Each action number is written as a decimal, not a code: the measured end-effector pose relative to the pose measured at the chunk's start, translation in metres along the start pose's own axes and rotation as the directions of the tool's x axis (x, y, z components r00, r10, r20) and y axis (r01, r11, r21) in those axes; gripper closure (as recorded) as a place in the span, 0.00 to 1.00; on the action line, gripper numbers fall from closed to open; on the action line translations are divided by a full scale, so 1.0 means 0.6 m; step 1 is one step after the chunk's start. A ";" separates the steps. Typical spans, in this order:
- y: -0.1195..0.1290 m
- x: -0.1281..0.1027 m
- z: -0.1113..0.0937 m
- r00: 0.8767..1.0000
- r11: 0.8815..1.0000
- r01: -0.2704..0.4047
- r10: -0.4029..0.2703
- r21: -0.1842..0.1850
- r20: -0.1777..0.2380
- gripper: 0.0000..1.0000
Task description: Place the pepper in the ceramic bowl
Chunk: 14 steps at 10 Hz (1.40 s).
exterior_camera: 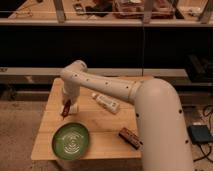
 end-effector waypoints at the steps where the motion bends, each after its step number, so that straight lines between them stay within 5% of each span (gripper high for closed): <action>1: -0.006 -0.037 -0.010 0.999 0.999 0.024 -0.025 0.022 0.020 0.62; 7: 0.002 -0.216 -0.001 0.979 0.981 0.175 -0.183 0.087 0.091 0.62; 12: 0.032 -0.287 0.054 0.968 0.971 0.220 -0.230 0.095 0.105 0.62; 14: 0.043 -0.301 0.070 0.966 0.971 0.222 -0.232 0.088 0.115 0.54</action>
